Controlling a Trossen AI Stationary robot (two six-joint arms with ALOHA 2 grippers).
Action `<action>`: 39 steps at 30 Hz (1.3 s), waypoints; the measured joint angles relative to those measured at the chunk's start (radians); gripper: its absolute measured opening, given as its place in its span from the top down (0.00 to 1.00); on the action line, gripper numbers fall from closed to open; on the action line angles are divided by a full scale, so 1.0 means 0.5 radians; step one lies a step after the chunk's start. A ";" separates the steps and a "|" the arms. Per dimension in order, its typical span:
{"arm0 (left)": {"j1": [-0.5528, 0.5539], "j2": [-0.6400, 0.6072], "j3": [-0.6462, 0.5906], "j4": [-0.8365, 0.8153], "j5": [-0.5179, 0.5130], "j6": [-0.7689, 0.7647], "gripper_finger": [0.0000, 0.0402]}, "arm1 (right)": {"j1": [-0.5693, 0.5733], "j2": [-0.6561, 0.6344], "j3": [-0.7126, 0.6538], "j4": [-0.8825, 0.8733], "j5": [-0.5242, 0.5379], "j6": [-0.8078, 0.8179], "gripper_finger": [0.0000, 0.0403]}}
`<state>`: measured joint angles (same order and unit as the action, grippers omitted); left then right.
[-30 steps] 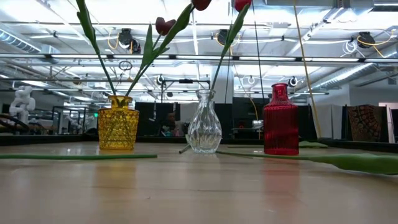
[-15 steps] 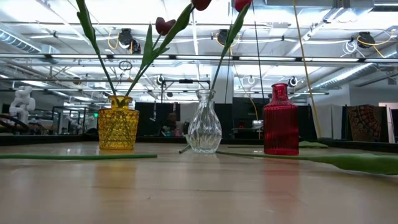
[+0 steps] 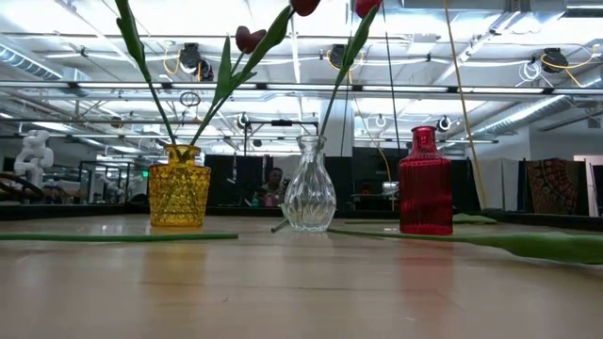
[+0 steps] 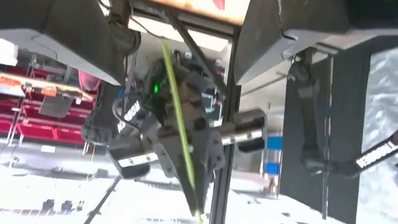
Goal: Sort flowers into vase by color
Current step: Put the right pink tulip into the transparent vase
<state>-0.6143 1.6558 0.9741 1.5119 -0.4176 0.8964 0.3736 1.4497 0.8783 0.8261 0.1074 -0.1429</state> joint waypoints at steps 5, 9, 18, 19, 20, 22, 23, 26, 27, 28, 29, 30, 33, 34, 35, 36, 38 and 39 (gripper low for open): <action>0.046 0.002 0.000 -0.242 -0.009 -0.166 0.98 | -0.028 0.116 0.043 0.120 0.000 0.083 0.26; 0.050 0.005 0.000 -0.288 0.070 -0.226 0.98 | -0.042 0.228 0.205 -0.117 -0.006 0.156 0.26; 0.048 0.008 0.000 -0.339 0.082 -0.211 0.98 | -0.040 0.498 0.635 -0.687 -0.018 0.077 0.26; 0.048 0.008 0.000 -0.343 0.082 -0.211 0.98 | -0.040 0.522 0.658 -0.696 -0.017 0.072 0.27; 0.048 0.008 0.000 -0.342 0.082 -0.211 0.98 | -0.040 0.543 0.677 -0.705 -0.017 0.070 0.28; 0.047 0.008 0.000 -0.341 0.081 -0.211 0.98 | -0.040 0.563 0.697 -0.727 -0.016 0.069 0.30; 0.041 0.008 0.000 -0.341 0.081 -0.210 0.98 | -0.040 0.568 0.705 -0.732 -0.016 0.068 0.33; 0.021 0.008 0.000 -0.336 0.078 -0.202 0.98 | -0.040 0.556 0.707 -0.786 -0.010 0.068 0.41; 0.018 0.008 0.001 -0.335 0.079 -0.202 0.98 | -0.040 0.547 0.707 -0.813 -0.011 0.068 0.44; 0.014 0.008 0.001 -0.335 0.078 -0.201 0.98 | -0.040 0.534 0.707 -0.847 -0.011 0.067 0.48; 0.009 0.008 0.001 -0.335 0.076 -0.198 0.98 | -0.040 0.526 0.707 -0.857 -0.011 0.062 0.51; 0.007 0.008 0.001 -0.335 0.061 -0.193 0.98 | -0.040 0.520 0.707 -0.855 -0.010 0.060 0.55; 0.007 0.008 0.001 -0.335 0.034 -0.163 0.98 | -0.040 0.507 0.707 -0.855 -0.009 0.054 0.68; 0.007 0.008 0.001 -0.335 0.028 -0.158 0.98 | -0.040 0.507 0.707 -0.857 -0.009 0.053 0.72; 0.007 0.008 0.001 -0.335 0.026 -0.158 0.98 | -0.040 0.507 0.707 -0.862 -0.009 0.053 0.76; 0.007 0.008 0.001 -0.335 0.026 -0.158 0.98 | -0.040 0.507 0.707 -0.871 -0.009 0.053 0.80; 0.007 0.008 0.001 -0.335 0.020 -0.158 0.98 | -0.041 0.507 0.707 -0.885 -0.008 0.051 0.89; 0.006 0.008 0.001 -0.335 0.012 -0.158 0.98 | -0.042 0.507 0.707 -0.896 -0.008 0.050 0.93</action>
<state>-0.6113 1.6596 0.9745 1.3445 -0.4118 0.8173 0.3527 1.7031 1.2320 0.3783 0.1034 -0.1179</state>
